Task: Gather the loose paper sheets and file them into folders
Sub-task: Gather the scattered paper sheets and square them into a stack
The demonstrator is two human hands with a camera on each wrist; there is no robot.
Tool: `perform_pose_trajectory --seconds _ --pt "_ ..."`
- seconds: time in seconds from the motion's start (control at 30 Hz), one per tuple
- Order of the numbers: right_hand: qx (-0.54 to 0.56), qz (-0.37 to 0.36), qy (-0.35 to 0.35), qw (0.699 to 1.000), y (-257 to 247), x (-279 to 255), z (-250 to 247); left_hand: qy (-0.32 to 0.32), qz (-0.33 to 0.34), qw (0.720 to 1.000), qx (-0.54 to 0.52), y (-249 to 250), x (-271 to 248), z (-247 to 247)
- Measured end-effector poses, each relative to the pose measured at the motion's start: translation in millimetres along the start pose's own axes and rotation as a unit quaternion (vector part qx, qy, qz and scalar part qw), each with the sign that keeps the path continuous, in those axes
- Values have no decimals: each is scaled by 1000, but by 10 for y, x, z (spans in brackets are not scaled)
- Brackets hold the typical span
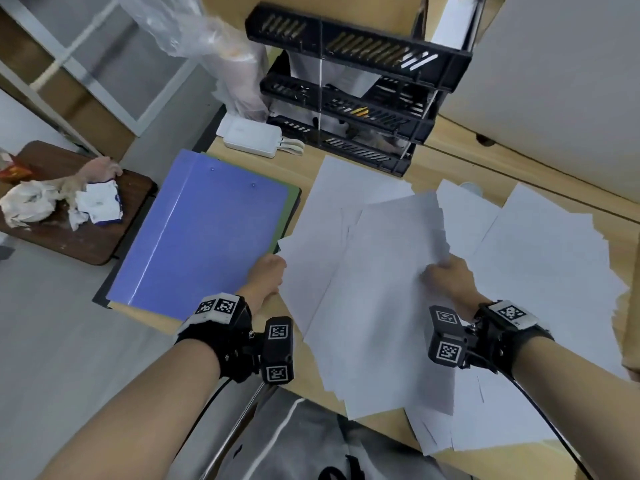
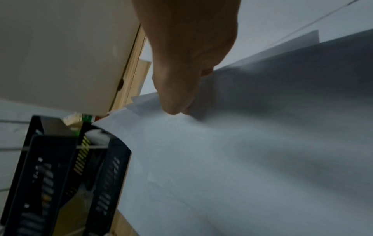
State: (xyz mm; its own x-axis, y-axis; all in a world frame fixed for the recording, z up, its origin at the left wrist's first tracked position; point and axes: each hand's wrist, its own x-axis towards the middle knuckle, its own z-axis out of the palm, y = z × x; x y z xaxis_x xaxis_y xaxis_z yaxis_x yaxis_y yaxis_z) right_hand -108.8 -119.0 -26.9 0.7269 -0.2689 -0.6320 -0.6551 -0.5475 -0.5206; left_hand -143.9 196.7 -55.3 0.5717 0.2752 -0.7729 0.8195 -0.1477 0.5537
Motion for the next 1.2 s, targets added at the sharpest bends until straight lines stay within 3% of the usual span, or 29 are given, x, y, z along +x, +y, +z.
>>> perform_pose_trajectory --seconds 0.13,0.27,0.43,0.77,0.97,1.2 --pt "44 21 -75 996 72 -1 -48 32 13 999 38 -14 76 75" --pt "73 15 -154 985 17 -117 159 7 32 998 60 108 -18 166" --pt "91 -6 -187 978 -21 -134 396 -32 44 997 51 105 28 217" --pt "116 -34 -48 992 -108 -123 27 -7 37 999 -22 360 183 318" --pt "204 -42 11 978 -58 -148 -207 -156 51 984 -64 580 176 643" --pt "253 -18 36 967 135 -146 -327 -263 53 960 -77 765 59 955"
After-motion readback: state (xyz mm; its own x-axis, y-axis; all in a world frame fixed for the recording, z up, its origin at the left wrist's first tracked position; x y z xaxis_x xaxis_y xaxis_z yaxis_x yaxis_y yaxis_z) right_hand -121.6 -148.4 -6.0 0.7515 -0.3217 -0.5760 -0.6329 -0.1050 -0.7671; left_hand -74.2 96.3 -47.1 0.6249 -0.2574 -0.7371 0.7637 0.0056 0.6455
